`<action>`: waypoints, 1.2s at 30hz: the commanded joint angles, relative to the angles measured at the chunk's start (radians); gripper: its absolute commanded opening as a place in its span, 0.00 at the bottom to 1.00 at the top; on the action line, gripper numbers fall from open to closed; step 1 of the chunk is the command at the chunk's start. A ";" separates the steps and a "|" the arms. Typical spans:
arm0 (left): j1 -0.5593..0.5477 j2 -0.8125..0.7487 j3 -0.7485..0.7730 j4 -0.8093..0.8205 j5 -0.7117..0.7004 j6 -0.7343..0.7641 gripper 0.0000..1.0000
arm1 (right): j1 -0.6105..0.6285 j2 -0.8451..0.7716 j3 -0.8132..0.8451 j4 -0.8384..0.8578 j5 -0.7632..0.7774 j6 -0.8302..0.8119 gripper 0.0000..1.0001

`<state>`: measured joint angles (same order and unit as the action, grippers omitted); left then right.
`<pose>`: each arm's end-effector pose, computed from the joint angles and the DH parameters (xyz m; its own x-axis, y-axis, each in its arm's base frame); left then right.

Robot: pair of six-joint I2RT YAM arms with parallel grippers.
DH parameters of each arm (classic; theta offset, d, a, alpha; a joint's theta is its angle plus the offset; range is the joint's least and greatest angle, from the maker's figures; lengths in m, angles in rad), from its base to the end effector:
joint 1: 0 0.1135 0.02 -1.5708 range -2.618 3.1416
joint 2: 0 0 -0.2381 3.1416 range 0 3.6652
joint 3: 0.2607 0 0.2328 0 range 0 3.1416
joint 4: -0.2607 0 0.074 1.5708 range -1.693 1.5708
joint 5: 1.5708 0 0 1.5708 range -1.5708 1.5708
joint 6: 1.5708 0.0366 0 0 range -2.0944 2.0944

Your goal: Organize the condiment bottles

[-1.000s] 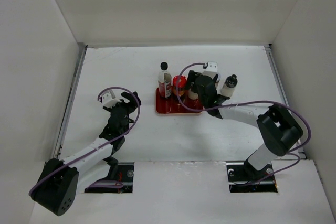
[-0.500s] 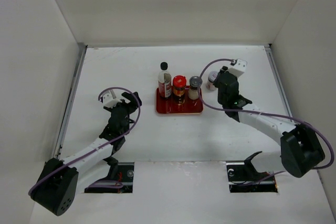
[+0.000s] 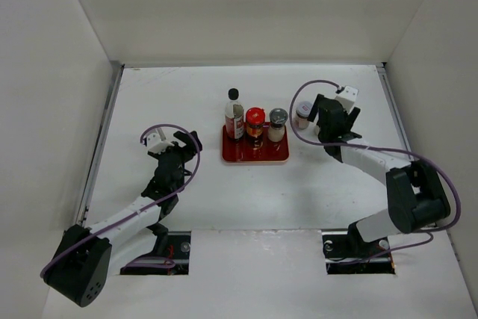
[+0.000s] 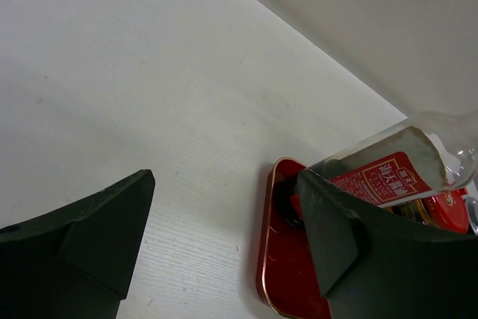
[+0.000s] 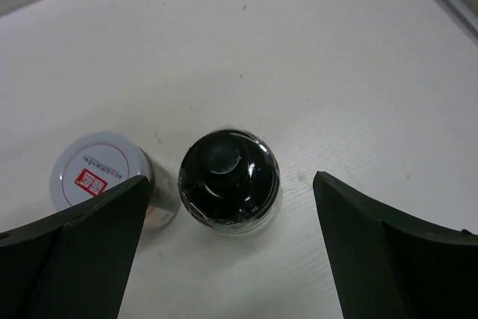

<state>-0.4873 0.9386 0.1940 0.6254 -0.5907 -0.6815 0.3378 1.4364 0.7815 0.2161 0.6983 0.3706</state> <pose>0.1766 -0.0705 0.1849 -0.0188 -0.5822 -0.8128 -0.1436 0.8061 -0.5740 0.2865 0.0757 0.2167 -0.2667 0.2003 -0.9427 0.4204 0.9044 0.0733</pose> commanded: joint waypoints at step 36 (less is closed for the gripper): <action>0.003 0.008 0.002 0.069 0.023 -0.006 0.76 | 0.472 -0.360 -0.096 -0.087 0.099 0.060 0.53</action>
<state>-0.4870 0.9520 0.1940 0.6476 -0.5739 -0.6815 0.7189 1.1000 0.6395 0.1066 0.7788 0.4301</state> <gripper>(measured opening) 0.764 0.675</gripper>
